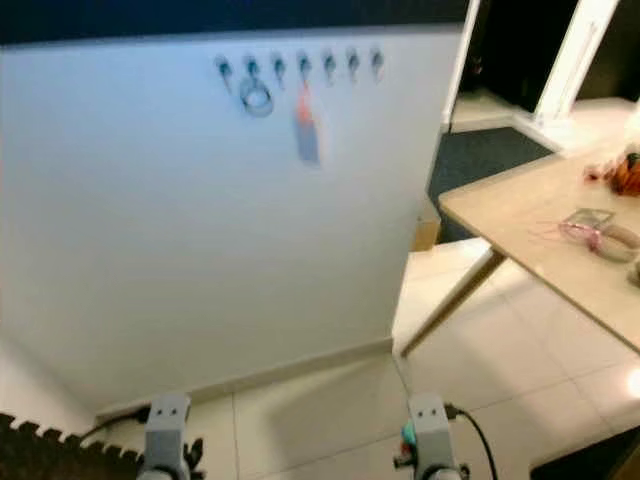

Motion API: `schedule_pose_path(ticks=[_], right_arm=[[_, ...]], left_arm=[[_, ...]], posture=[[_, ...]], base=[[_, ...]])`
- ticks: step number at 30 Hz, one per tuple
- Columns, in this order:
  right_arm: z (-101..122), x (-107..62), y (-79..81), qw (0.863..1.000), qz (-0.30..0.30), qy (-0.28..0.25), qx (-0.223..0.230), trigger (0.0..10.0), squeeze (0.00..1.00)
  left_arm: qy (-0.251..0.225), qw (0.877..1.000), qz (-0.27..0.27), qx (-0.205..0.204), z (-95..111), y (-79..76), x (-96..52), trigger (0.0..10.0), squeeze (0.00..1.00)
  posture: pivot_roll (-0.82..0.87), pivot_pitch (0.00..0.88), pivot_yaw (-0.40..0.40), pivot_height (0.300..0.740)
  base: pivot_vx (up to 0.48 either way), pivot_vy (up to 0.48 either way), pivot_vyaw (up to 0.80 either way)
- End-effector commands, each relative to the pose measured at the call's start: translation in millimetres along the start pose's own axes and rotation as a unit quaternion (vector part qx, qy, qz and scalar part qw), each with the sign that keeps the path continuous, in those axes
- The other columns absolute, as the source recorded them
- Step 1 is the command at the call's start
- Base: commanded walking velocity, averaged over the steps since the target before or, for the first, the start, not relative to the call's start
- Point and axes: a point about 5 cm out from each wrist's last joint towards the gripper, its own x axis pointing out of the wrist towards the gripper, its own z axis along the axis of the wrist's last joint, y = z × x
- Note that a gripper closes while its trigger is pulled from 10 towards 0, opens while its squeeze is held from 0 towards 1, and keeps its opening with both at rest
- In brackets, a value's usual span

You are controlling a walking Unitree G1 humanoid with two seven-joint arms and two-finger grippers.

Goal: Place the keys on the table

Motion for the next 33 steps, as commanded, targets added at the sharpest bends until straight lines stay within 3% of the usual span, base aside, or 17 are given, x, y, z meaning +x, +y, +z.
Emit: schedule_pose_path(ticks=[1,14,20,25,33], right_arm=[[4.6,1.3,-0.4,1.0,-0.002,-0.008,-0.002,10.0,0.0],[2.5,0.4,0.0,1.0,-0.002,-0.008,-0.001,10.0,0.0],[4.1,1.1,-0.8,1.0,-0.003,-0.009,-0.002,10.0,0.0],[6.8,2.1,-1.0,1.0,-0.003,-0.011,-0.002,10.0,0.0],[9.1,2.9,-0.1,1.0,0.0,-0.013,-0.003,10.0,0.0]], left_arm=[[-0.002,1.0,-0.003,0.014,2.8,0.7,0.9,10.0,0.0],[-0.012,1.0,-0.002,0.014,5.3,0.1,1.2,10.0,0.0],[-0.024,0.999,-0.003,0.021,9.3,0.1,1.5,10.0,0.0],[-0.027,0.999,0.02,-0.016,11.8,4.1,2.0,10.0,0.0],[-0.039,0.999,0.028,-0.013,15.4,5.8,2.0,10.0,0.0]], posture=[[0.03,0.049,0.007,0.74],[0.04,0.055,0.007,0.74],[0.04,0.054,0.007,0.74],[0.04,0.055,0.005,0.74],[0.04,0.06,0.002,0.74]], base=[[0.0,0.0,0.0],[0.0,0.0,0.0],[0.0,-0.48,0.0],[0.0,-0.288,0.0],[0.0,0.0,0.0]])
